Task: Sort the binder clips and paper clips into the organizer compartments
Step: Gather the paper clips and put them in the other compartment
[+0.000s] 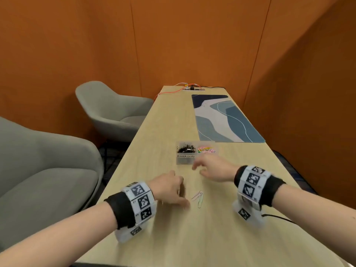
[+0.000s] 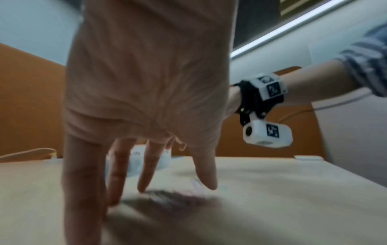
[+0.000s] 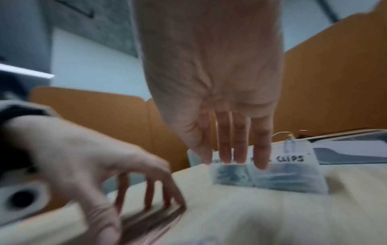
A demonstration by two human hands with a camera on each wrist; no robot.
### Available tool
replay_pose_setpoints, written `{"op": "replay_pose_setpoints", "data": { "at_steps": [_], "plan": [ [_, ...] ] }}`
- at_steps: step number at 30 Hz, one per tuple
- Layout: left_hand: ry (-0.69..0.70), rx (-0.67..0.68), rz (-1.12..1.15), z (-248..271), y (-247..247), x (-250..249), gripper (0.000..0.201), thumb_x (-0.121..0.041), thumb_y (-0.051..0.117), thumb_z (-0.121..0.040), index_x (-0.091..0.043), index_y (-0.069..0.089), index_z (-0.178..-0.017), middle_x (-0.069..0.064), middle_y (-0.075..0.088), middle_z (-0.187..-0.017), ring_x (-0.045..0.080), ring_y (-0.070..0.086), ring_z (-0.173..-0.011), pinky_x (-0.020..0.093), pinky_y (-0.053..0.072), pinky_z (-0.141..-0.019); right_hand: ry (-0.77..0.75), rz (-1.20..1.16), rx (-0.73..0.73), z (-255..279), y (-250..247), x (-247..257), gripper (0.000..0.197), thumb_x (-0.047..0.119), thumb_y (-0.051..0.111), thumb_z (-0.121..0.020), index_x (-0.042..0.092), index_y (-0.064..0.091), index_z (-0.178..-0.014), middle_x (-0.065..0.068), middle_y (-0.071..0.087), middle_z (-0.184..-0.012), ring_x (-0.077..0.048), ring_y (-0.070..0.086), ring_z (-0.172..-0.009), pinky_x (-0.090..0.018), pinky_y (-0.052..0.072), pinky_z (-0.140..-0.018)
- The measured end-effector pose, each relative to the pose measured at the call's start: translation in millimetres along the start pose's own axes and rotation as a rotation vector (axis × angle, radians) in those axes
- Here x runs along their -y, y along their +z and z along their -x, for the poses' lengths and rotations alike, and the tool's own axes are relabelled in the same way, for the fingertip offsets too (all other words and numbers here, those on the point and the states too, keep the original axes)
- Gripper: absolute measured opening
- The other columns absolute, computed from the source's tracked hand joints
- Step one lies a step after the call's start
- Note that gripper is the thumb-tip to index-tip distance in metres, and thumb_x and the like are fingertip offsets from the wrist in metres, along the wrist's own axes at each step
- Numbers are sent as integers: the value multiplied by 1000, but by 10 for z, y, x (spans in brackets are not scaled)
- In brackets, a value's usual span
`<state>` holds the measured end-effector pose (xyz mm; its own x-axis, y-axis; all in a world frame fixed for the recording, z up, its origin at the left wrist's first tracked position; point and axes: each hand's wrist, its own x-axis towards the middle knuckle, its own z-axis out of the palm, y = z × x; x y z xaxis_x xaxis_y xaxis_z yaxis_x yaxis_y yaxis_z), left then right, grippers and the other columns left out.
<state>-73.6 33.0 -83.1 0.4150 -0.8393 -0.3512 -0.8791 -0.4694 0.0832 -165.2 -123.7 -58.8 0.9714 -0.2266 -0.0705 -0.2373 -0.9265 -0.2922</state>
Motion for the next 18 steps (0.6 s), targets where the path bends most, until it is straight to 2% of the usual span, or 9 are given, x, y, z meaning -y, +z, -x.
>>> {"op": "replay_pose_setpoints", "data": {
  "at_steps": [2, 4, 6, 9, 11, 13, 18],
  "plan": [
    [35, -38, -16, -5, 78, -35, 74, -57, 70, -72, -20, 47, -132, 10, 48, -119, 31, 56, -108, 39, 49, -93, -51, 104, 225, 178, 159, 69, 39, 8, 46, -85, 13, 57, -122, -9, 57, -128, -27, 52, -121, -33, 42, -100],
    [118, -65, 2, -44, 69, -53, 63, -44, 72, -76, -24, 51, -132, 10, 52, -116, 30, 58, -107, 34, 47, -90, -111, 172, 354, 330, 273, 105, 38, 17, 54, -85, 9, 54, -121, -12, 57, -125, -31, 53, -116, -40, 44, -98],
    [169, -102, -3, -78, 33, -56, 50, -30, 68, -82, -25, 56, -130, 10, 58, -116, 27, 58, -108, 30, 45, -89, -155, 224, 329, 424, 343, 118, 37, 21, 58, -83, 8, 56, -118, -12, 58, -122, -31, 53, -112, -40, 44, -95],
    [171, -165, 35, -118, 6, -37, 38, -12, 61, -83, -19, 65, -120, 7, 69, -113, 23, 62, -108, 28, 47, -89, -175, 280, 196, 473, 398, 126, 25, 12, 52, -85, 8, 63, -107, -13, 63, -110, -32, 56, -104, -36, 45, -86],
    [164, -166, 71, -138, 3, -12, 36, -9, 60, -81, -17, 68, -115, 6, 72, -109, 22, 65, -104, 26, 50, -88, -173, 338, 165, 463, 432, 135, 24, 5, 46, -85, 6, 65, -101, -14, 62, -105, -33, 57, -99, -36, 43, -76],
    [164, -172, 86, -148, 3, 19, 33, -9, 60, -80, -16, 70, -111, 5, 72, -107, 21, 65, -102, 25, 50, -87, -186, 414, 152, 445, 458, 153, 23, -1, 44, -85, 4, 63, -97, -15, 59, -101, -34, 57, -94, -33, 36, -67],
    [146, -188, 108, -180, 13, 57, 25, -6, 57, -77, -12, 70, -97, 4, 69, -105, 22, 63, -101, 24, 47, -83, -182, 516, 115, 430, 487, 222, 22, -4, 41, -86, 2, 55, -101, -16, 55, -106, -34, 55, -96, -35, 29, -65]
  ]
}}
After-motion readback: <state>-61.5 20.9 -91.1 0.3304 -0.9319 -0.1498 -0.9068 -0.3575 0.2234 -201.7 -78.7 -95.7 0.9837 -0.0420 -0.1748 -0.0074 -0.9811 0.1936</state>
